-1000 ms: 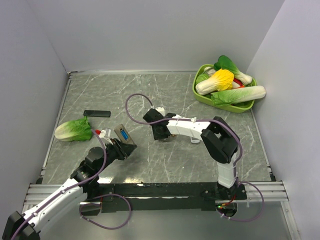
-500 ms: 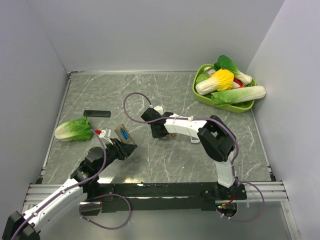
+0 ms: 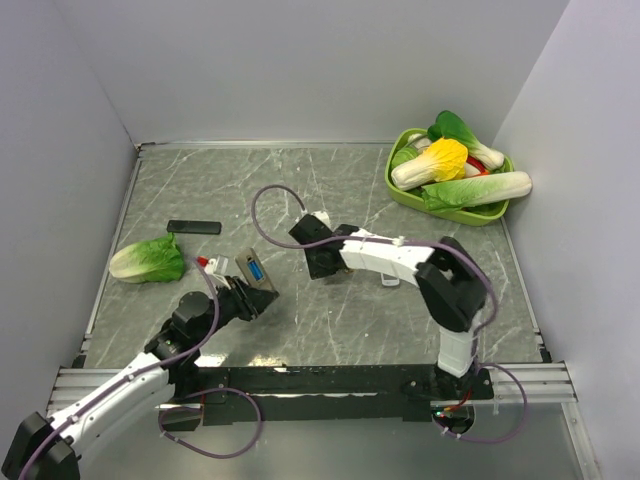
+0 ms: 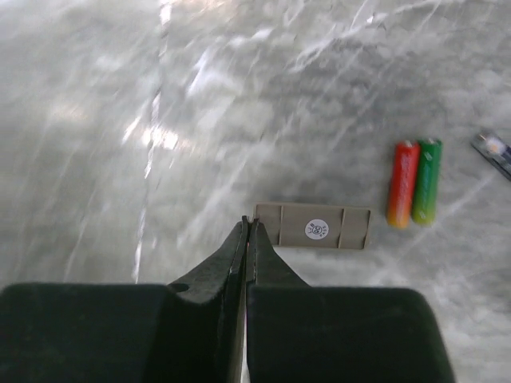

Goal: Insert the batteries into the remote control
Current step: Pick up the battery cover at the center of the board, then place the battery cover at the center of the board.

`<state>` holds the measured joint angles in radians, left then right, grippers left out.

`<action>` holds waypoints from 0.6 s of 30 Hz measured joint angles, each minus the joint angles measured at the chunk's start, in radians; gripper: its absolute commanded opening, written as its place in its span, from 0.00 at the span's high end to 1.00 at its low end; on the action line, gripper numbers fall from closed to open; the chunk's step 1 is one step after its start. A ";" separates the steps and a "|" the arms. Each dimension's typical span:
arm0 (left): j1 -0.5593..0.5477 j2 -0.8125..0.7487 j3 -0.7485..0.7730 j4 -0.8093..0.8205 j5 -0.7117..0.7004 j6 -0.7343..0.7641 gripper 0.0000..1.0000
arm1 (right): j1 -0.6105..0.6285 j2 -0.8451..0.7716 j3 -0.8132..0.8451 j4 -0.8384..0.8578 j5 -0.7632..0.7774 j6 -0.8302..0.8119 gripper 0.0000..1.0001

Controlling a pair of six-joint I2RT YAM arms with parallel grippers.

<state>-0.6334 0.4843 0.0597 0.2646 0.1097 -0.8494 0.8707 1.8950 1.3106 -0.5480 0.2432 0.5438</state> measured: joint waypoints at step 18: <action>0.000 0.299 0.016 0.386 0.304 0.079 0.93 | -0.147 -0.720 -0.109 0.087 -0.628 -0.284 1.00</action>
<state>-0.6331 0.7837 0.0753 0.6502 0.4137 -0.7704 0.7238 1.1748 1.2018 -0.4606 -0.3843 0.2600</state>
